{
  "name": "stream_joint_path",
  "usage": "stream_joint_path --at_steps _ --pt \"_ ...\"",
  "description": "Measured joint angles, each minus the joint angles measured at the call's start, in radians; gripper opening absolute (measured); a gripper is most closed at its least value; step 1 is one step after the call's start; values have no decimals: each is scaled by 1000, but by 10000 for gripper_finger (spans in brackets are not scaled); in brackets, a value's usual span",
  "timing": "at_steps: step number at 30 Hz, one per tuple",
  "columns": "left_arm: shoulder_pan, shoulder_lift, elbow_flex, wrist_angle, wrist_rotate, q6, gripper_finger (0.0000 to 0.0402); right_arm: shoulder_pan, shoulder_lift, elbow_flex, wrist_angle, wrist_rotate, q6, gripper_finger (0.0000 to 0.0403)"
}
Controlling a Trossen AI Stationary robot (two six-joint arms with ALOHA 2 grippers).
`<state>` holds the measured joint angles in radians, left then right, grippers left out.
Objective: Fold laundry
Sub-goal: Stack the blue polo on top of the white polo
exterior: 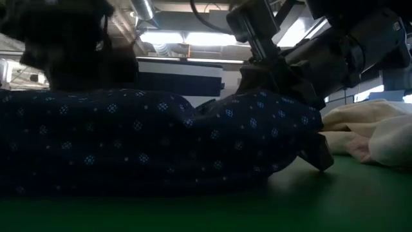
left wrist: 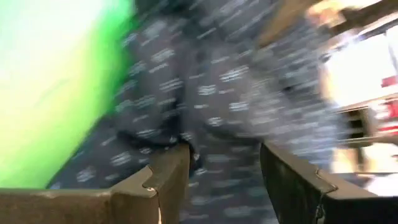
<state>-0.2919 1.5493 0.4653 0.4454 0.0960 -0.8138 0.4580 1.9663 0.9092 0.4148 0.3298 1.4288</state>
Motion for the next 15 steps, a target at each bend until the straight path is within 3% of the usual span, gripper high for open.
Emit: stream_joint_path --at_steps 7,12,15 --pt "-49 -367 3 -359 43 -166 190 0 0 -1 -17 -29 -34 50" --pt "-228 -605 5 -695 -116 -406 190 -1 1 -1 -17 -64 -69 49" --pt "-309 -678 5 -774 -199 -491 190 -1 1 -2 -16 -78 -81 49"
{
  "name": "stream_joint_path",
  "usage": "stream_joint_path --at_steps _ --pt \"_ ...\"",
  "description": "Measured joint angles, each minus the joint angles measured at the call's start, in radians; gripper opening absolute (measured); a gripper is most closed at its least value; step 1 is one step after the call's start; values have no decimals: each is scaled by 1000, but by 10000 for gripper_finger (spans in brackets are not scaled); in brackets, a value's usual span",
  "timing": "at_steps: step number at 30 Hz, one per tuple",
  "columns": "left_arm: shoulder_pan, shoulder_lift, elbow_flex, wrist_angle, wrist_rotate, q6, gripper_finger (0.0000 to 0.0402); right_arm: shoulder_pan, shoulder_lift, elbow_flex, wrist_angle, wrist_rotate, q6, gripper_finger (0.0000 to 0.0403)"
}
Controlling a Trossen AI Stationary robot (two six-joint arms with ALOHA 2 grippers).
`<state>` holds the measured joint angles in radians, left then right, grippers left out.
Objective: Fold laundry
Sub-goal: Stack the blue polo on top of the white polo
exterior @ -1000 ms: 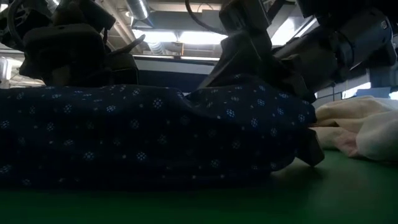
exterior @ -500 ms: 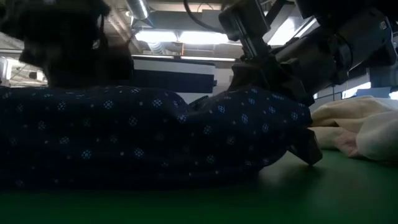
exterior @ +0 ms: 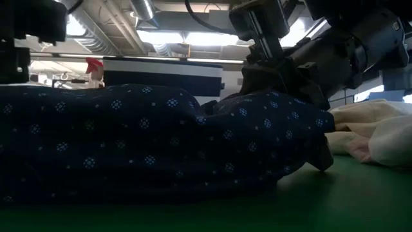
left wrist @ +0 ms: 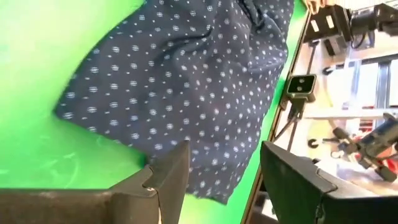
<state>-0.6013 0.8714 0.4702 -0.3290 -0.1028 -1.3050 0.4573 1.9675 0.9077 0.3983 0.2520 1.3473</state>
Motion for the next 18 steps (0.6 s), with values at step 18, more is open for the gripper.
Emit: stream_joint_path --at_steps 18 --pt "19 -1 1 -258 47 -129 207 -20 1 -1 3 -43 7 51"
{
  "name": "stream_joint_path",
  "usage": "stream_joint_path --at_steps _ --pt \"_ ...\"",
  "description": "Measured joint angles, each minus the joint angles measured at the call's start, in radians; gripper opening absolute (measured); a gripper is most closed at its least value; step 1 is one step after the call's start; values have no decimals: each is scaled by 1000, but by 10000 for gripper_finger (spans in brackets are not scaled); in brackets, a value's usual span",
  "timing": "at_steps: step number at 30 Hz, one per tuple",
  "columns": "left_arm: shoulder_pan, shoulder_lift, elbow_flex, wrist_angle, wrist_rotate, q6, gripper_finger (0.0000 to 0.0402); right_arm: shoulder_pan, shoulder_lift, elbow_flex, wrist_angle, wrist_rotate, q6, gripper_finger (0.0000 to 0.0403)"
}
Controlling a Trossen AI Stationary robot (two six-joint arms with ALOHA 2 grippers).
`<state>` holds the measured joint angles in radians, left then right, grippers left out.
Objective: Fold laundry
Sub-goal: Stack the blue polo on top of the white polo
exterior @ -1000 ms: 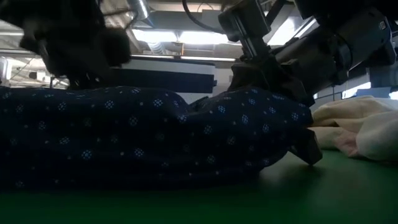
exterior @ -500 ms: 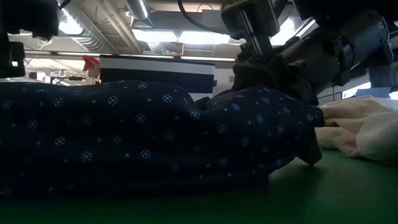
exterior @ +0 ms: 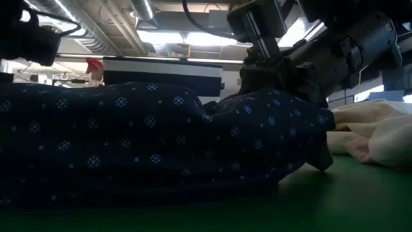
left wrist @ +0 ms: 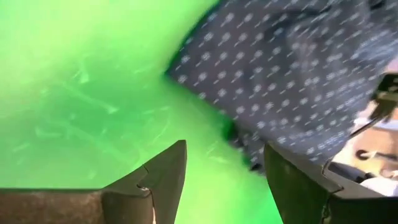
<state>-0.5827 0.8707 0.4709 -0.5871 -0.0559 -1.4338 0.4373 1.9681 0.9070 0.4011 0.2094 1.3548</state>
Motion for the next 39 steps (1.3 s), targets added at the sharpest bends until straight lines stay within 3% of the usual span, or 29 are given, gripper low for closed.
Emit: stream_joint_path --at_steps 7,14,19,22,26,30,35,39 --pt "13 1 0 -81 86 0 235 0 0 0 0 5 1 51" --pt "13 1 0 -68 97 -23 332 0 0 0 -1 8 0 50" --pt "7 1 1 46 92 30 385 0 0 0 -4 10 -1 50" --pt "-4 1 1 105 75 -19 394 0 0 0 -4 10 -4 50" --pt "-57 1 1 211 -24 -83 393 0 0 0 -5 4 -20 50" --pt "-133 33 2 226 -94 -277 392 -1 0 0 -6 -6 -32 50" --pt "-235 170 2 271 -156 -503 391 -1 0 0 -6 -19 -59 50" --pt "-265 304 2 357 -184 -557 391 -1 0 0 -6 -20 -74 50"
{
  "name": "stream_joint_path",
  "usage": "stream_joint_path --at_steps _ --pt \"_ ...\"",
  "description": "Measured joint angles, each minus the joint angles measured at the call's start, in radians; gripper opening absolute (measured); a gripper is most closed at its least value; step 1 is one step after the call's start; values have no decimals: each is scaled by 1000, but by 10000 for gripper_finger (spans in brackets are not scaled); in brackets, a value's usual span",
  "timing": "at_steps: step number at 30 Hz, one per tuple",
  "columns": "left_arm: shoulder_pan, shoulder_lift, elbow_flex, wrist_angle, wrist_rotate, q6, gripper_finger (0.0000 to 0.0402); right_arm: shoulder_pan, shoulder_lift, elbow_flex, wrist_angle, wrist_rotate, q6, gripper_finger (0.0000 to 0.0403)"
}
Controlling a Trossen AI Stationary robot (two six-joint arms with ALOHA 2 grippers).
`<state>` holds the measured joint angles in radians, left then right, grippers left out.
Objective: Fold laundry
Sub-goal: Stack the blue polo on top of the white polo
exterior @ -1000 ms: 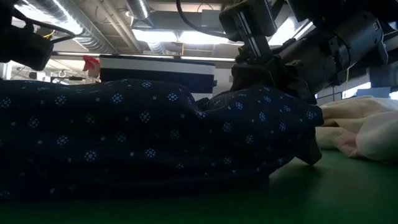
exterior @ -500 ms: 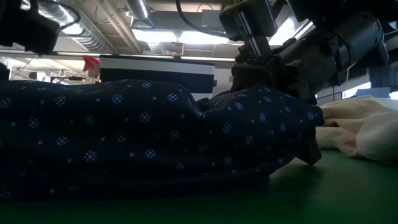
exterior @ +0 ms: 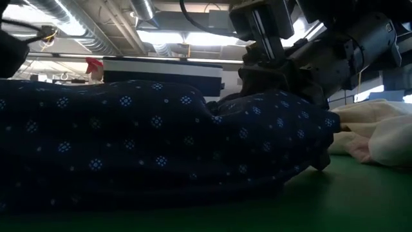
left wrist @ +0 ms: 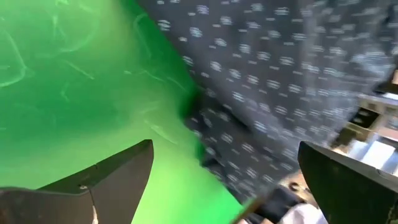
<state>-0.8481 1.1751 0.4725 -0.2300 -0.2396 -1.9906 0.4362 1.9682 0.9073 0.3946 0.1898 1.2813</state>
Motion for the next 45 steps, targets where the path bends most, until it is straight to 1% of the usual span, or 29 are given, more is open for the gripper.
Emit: stream_joint_path --at_steps 7,11,13,17,23,27,31,36,39,45 --pt "-9 194 0 240 -13 -17 391 0 0 0 -1 -7 -8 50" --pt "-21 279 5 317 -38 -24 391 0 0 0 -5 -6 -11 50" --pt "-26 310 5 352 -70 -45 391 0 0 0 -6 -5 -12 51" --pt "-28 336 3 414 -95 -49 391 0 0 0 -6 -1 -24 50" --pt "-28 359 2 459 -122 -49 391 0 0 0 -5 7 -29 50" --pt "-28 397 3 495 -155 -48 391 1 0 0 -5 13 -32 50" --pt "-29 447 4 568 -199 -47 390 2 0 0 -3 17 -32 50" --pt "-28 504 4 657 -254 -44 378 2 0 0 -3 22 -32 50" --pt "-28 532 5 708 -282 -14 369 2 0 0 -2 26 -32 50" --pt "-26 547 7 725 -345 2 354 2 0 0 -1 27 -32 50"
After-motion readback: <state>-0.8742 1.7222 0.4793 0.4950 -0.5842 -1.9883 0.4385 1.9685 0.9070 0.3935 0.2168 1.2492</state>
